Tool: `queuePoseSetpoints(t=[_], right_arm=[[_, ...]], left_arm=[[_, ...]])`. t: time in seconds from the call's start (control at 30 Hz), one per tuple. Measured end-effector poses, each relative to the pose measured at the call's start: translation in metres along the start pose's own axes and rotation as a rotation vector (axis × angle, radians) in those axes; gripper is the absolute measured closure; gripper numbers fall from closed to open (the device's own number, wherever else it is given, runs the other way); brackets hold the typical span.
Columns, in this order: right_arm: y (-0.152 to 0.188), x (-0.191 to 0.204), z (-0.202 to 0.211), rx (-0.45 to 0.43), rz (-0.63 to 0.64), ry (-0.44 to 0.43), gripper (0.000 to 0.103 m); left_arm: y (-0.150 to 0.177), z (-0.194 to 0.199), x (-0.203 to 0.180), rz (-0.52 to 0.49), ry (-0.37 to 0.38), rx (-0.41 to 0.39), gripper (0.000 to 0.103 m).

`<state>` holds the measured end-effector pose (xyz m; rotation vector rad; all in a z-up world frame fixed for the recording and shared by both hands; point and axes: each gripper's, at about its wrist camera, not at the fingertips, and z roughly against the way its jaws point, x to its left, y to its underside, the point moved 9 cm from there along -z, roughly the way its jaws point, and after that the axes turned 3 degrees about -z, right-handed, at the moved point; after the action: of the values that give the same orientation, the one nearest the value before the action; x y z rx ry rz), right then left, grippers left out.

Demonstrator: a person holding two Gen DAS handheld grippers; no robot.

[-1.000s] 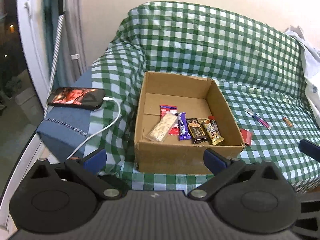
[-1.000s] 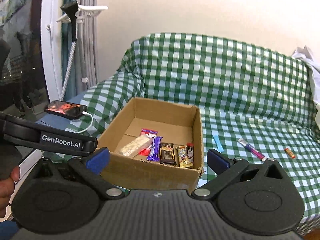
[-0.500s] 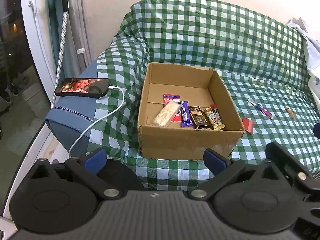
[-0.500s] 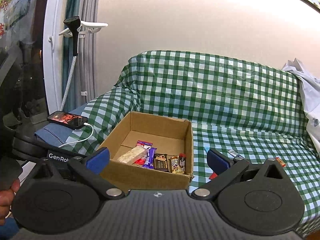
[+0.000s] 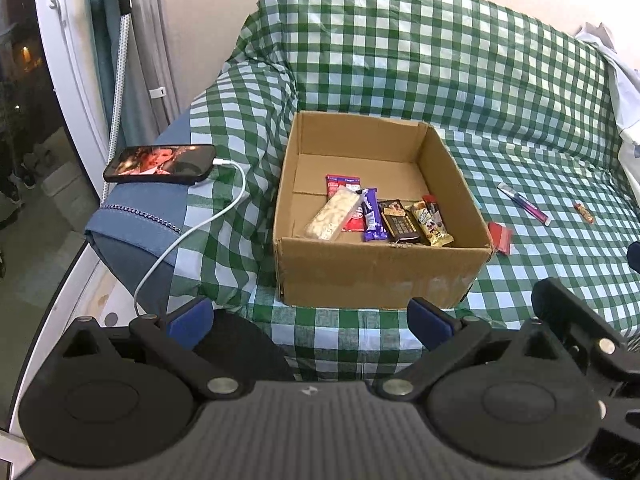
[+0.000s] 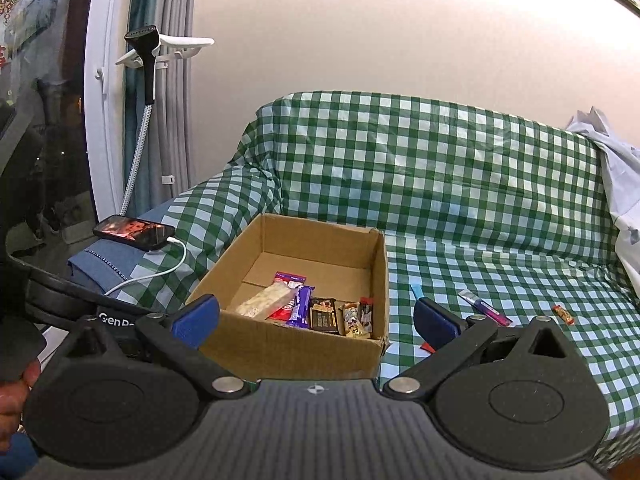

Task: Organize snacks
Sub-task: 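Lift both tools back from the box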

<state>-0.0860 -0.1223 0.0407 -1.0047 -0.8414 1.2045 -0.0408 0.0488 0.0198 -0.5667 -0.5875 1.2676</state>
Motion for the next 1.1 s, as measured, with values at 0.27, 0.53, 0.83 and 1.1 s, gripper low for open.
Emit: queuePoseSetpoints(t=[0.27, 0.53, 0.83, 1.1], right_arm=[[0.005, -0.001, -0.007, 0.025, -0.002, -0.003, 0.001], [0.009, -0.003, -0.016, 0.047, -0.007, -0.004, 0.001], [0.016, -0.009, -0.028, 0.077, -0.025, -0.006, 0.001], [0.017, -0.033, -0.041, 0.098, -0.089, 0.014, 0.001]], left_arm=[[0.002, -0.009, 0.0, -0.002, -0.004, 0.025, 0.0], [0.002, -0.018, 0.0, -0.004, -0.008, 0.046, 0.0], [0.004, -0.033, 0.0, -0.007, -0.017, 0.082, 0.0], [-0.007, -0.042, -0.009, -0.032, -0.034, 0.096, 0.0]])
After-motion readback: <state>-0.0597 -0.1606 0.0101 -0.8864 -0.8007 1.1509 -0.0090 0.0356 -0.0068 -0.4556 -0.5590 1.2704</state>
